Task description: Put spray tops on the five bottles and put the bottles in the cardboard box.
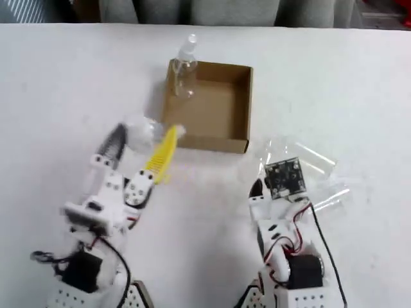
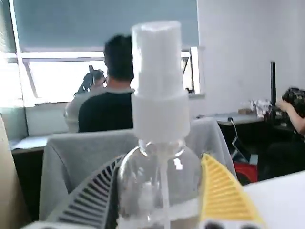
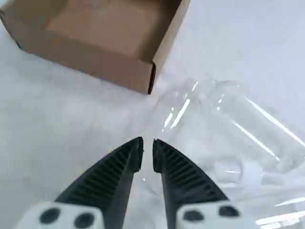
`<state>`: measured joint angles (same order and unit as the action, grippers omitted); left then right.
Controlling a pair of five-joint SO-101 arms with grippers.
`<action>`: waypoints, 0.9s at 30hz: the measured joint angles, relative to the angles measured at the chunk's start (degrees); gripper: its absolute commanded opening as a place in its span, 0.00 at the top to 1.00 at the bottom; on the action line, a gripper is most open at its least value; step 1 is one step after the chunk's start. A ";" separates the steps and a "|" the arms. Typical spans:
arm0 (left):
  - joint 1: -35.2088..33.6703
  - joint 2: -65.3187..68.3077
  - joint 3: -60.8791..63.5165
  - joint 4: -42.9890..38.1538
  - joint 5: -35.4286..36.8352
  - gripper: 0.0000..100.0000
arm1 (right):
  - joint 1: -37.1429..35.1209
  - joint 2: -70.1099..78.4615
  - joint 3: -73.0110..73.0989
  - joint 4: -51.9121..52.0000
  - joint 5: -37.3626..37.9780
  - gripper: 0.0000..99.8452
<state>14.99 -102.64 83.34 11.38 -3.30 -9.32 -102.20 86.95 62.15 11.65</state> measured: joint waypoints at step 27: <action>-2.29 87.03 -29.89 -44.22 0.00 0.98 | 0.26 -0.44 8.26 -7.74 0.79 0.98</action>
<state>12.70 -15.60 53.45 -32.84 -3.30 -9.05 -102.64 95.21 54.42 12.44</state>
